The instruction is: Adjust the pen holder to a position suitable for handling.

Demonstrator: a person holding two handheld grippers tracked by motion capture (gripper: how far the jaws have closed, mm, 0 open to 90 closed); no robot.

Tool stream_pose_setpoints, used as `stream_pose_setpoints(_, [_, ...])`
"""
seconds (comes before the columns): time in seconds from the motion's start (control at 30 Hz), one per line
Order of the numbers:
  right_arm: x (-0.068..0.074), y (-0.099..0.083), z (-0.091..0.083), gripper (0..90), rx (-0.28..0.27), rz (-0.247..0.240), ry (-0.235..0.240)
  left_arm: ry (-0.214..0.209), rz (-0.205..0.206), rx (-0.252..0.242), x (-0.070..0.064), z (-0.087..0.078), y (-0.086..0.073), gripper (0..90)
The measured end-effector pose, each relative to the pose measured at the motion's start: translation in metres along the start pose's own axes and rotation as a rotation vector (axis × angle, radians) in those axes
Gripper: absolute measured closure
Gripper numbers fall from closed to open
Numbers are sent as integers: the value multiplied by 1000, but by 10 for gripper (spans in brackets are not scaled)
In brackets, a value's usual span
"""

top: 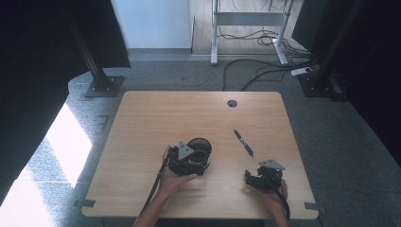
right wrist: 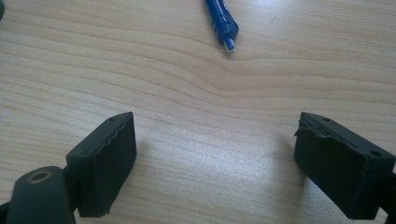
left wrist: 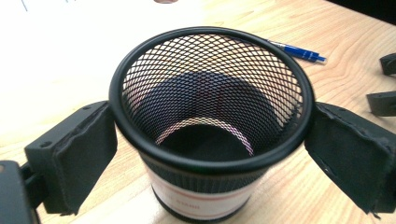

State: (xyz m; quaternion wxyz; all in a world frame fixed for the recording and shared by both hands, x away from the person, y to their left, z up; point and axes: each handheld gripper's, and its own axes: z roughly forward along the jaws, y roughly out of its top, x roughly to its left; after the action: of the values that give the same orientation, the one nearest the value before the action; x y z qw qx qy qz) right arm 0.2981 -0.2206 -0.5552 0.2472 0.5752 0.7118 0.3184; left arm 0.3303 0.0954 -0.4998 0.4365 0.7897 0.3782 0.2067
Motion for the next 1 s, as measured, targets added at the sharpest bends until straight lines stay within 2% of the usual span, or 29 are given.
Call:
stream_pose_setpoints(0.2, [0, 0, 0, 125, 0, 0, 0, -8, 6, -12, 2, -11, 0, 30])
stream_pose_setpoints(0.43, [0, 0, 0, 125, 0, 0, 0, -22, -12, -34, 7, -31, -6, 29])
stream_pose_setpoints(0.57, [0, 0, 0, 125, 0, 0, 0, -22, -21, -30, 11, -38, -11, 30])
stream_pose_setpoints(1.0, [0, 0, 0, 125, 0, 0, 0, 10, -69, 29, 34, -61, -36, 58])
